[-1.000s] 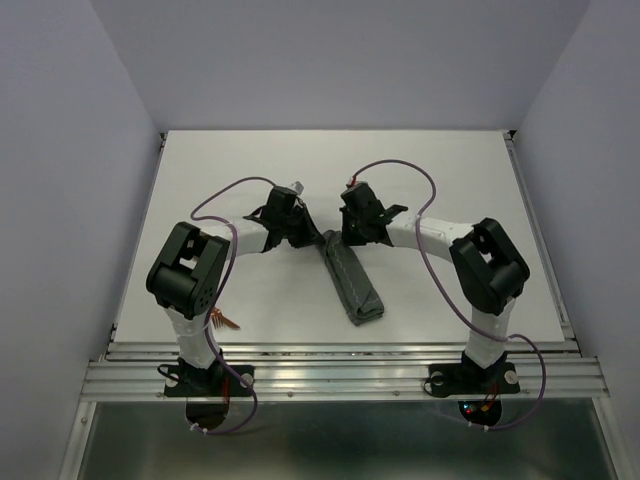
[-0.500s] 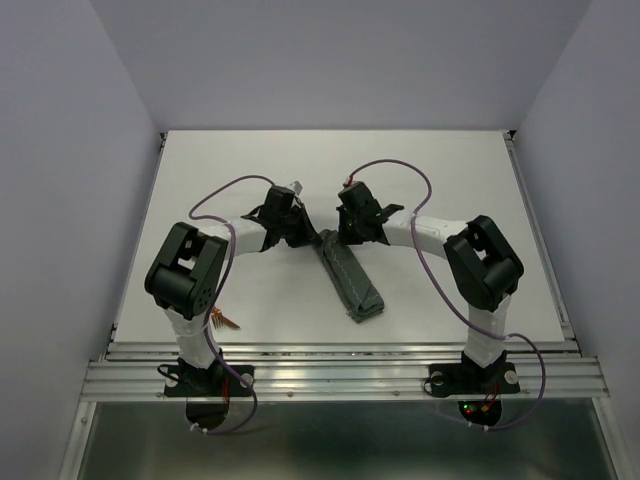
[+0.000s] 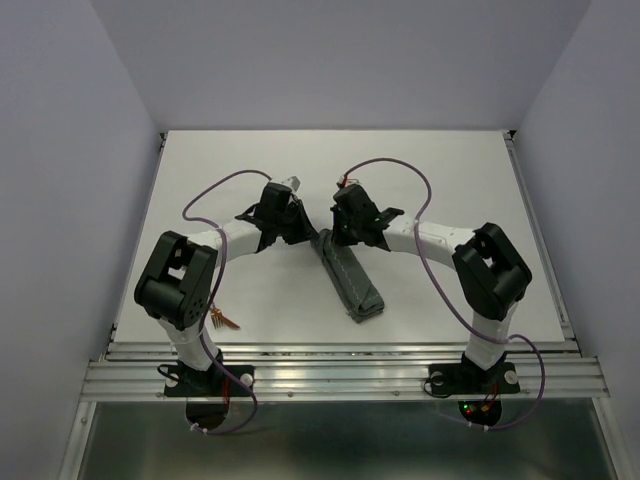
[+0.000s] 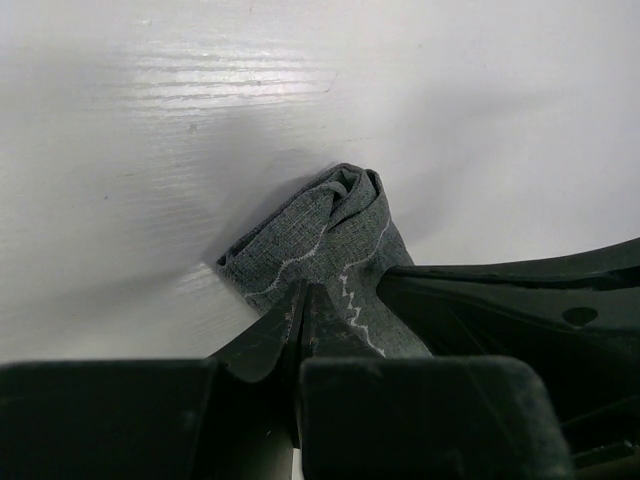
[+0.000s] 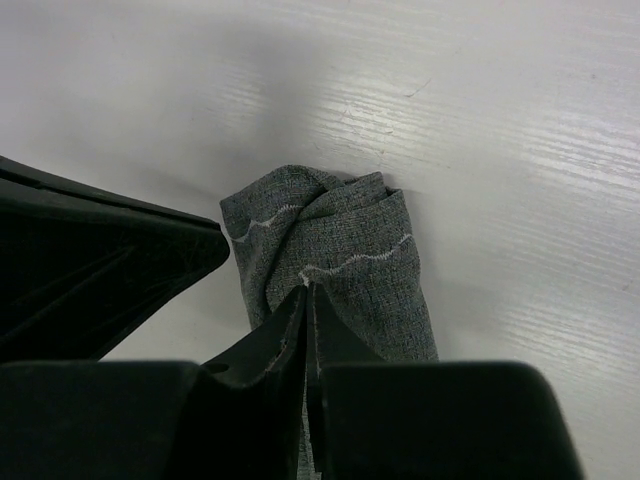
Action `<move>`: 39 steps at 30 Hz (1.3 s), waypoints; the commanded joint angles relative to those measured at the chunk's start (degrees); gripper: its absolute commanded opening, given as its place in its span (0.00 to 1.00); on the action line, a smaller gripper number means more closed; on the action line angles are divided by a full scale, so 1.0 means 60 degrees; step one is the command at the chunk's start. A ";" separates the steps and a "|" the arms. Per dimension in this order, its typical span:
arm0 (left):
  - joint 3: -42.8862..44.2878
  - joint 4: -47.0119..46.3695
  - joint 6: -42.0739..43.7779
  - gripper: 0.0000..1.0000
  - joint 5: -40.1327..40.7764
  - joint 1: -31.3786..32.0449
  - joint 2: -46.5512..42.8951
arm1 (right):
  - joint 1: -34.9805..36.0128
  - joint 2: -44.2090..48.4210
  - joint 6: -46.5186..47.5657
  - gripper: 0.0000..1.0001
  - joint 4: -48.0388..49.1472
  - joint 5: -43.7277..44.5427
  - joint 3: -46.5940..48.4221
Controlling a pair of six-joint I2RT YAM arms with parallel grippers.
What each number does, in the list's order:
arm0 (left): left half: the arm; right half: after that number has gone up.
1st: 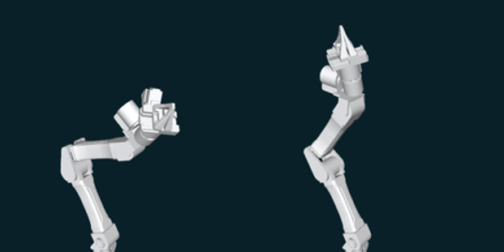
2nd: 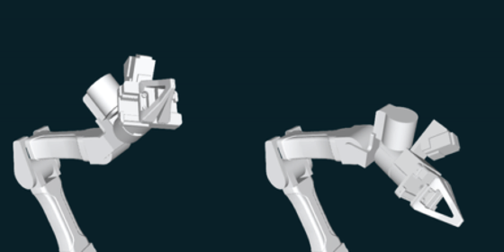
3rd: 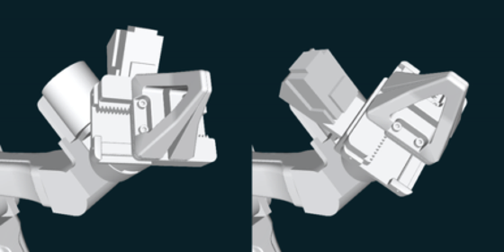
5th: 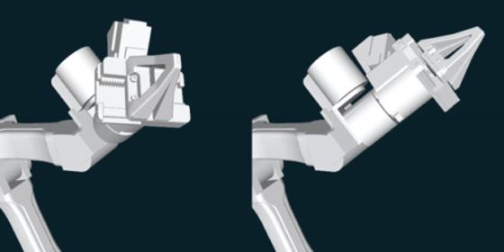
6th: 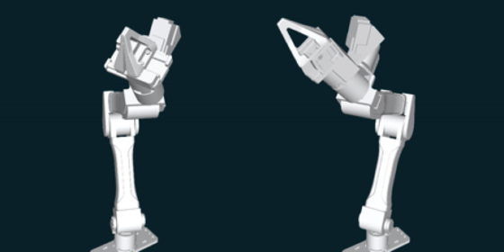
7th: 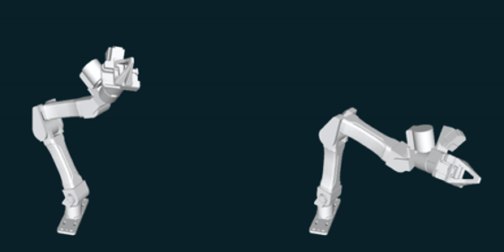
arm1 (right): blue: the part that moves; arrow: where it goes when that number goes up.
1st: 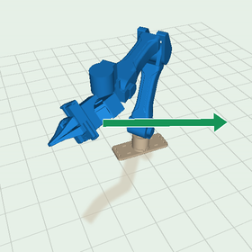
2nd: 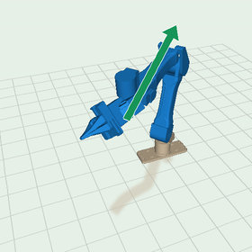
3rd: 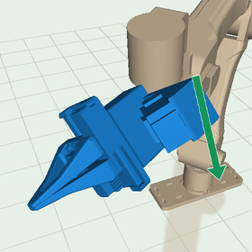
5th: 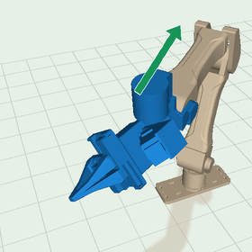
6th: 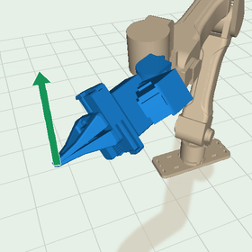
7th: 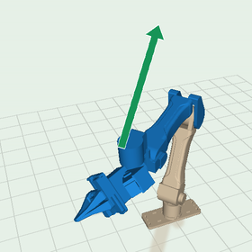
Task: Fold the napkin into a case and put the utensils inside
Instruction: Smooth out the smaller rectangle-folded napkin at the center of the board.
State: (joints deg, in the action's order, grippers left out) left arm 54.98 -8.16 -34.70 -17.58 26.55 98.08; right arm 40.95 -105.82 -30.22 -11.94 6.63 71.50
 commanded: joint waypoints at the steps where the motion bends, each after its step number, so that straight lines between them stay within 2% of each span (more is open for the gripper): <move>1: -0.0111 0.0057 0.0334 0.04 -0.0072 0.0000 -0.0088 | 0.0045 -0.0204 -0.0032 0.07 0.0394 0.0095 0.0094; 10: -0.0008 -0.0090 0.0407 0.04 -0.0014 0.0014 0.0600 | 0.0147 -0.1347 -0.0032 0.07 0.0394 -0.0153 0.0592; 24: -0.0096 -0.0485 0.0378 0.03 -0.0526 0.0058 0.0938 | 0.0499 -0.1158 0.0012 0.07 0.0599 -0.0080 0.0549; 28: -0.0096 -0.0573 0.0334 0.03 -0.0701 0.0058 0.0909 | 0.0499 -0.0777 0.0099 0.07 0.1111 -0.0650 0.0154; 34: 0.0094 -0.0602 0.0304 0.03 -0.0893 0.0058 0.1084 | 0.0499 -0.1786 0.0100 0.07 0.0789 -0.1322 0.0680; 39: -0.0111 -0.0676 0.0333 0.03 -0.0907 0.0058 0.1026 | 0.0499 -0.1890 -0.0134 0.07 0.1126 -0.1560 0.0534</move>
State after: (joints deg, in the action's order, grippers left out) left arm 54.87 -10.61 -33.23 -20.82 26.33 104.12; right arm 42.39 -114.13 -29.63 -8.05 3.05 74.26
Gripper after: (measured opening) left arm 0.090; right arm 0.070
